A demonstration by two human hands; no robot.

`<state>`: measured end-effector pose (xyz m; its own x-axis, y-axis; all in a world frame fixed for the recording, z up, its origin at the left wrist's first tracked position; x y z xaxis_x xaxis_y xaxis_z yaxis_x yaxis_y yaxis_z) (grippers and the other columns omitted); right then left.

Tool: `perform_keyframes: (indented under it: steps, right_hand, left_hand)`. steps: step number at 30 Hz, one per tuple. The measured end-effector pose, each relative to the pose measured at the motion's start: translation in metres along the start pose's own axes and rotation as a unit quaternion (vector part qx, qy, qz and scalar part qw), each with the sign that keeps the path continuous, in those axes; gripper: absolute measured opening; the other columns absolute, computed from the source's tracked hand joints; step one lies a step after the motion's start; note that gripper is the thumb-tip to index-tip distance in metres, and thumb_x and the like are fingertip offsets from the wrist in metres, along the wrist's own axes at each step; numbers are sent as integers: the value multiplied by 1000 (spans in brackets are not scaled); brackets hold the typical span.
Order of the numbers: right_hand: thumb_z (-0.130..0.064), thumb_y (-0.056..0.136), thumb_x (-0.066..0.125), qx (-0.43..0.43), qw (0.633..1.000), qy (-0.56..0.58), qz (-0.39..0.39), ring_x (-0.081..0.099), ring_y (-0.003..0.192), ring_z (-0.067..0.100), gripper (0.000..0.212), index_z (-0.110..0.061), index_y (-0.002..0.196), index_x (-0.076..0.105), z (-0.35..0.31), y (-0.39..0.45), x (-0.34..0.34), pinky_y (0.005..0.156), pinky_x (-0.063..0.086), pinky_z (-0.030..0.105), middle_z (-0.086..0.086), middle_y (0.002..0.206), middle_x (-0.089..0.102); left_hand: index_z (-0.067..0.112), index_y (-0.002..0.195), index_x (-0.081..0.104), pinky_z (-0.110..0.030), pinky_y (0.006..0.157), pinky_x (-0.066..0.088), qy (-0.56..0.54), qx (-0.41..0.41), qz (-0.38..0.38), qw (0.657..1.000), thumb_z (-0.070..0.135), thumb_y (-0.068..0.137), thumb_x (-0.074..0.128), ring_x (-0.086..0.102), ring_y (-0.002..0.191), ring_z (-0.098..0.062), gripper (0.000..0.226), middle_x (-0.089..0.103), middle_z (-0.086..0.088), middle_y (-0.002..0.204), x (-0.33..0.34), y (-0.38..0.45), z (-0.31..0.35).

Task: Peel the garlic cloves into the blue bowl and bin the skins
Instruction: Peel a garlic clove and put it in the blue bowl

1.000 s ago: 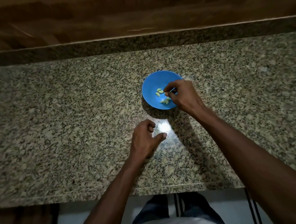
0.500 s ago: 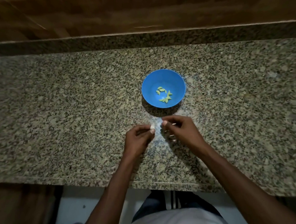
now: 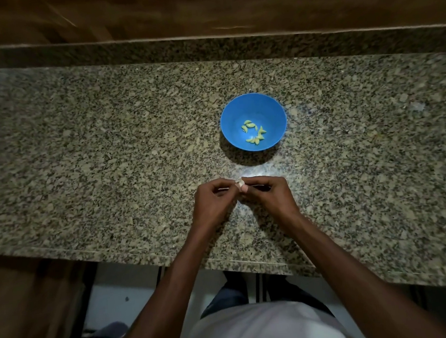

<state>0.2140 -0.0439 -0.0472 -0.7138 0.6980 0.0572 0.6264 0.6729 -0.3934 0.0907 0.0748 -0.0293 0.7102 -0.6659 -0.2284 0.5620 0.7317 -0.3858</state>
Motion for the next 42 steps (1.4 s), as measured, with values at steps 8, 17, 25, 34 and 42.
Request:
perform_keyframes:
  steps: [8,17,25,34,42]
  right_hand:
    - [-6,83,87,-57,994,-89,12,78,94,16,22,-9,104,83,0,-5,9,87,65,39,0,100,81]
    - [-4,86,82,-108,979,-171,26,74,90,10,18,-14,99,85,-7,-7,24,82,62,33,-3,96,78]
    - [-15,89,83,-49,995,-86,31,78,93,14,19,-15,109,83,11,-13,37,79,63,33,-2,100,82]
    - [-13,93,79,23,995,-11,97,78,96,26,22,-9,115,79,21,-8,29,92,63,49,8,101,81]
    - [1,97,65,-191,869,-457,6,64,94,30,27,-5,121,76,-16,18,61,77,57,46,13,111,61]
  left_hand:
    - [15,82,82,-34,78,63,31,-30,-17,999,16,80,82,76,81,-15,2,79,0,79,-8,-2,1]
    - [9,79,82,-36,78,65,37,-54,-16,998,16,80,80,77,78,-18,7,78,-5,76,-19,3,-6]
    - [11,90,73,-14,54,49,66,-55,1,996,25,89,70,69,65,0,14,74,2,79,-21,0,-14]
    - [2,105,72,-34,81,61,-250,-171,2,953,11,101,66,77,91,-22,12,78,-14,97,-33,2,-48]
    - [1,111,70,-30,75,62,-257,-139,13,956,5,99,67,74,83,-20,13,77,-17,97,-48,1,-54]
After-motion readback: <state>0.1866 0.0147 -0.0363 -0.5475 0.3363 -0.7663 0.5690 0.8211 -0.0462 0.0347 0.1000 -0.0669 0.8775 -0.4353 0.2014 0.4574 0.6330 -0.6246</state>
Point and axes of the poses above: each hand's wrist, its own y-axis towards the middle knuckle, its own x-axis out of the palm, z = x × y, the point moved 7 cm from there along y, towards the middle knuckle
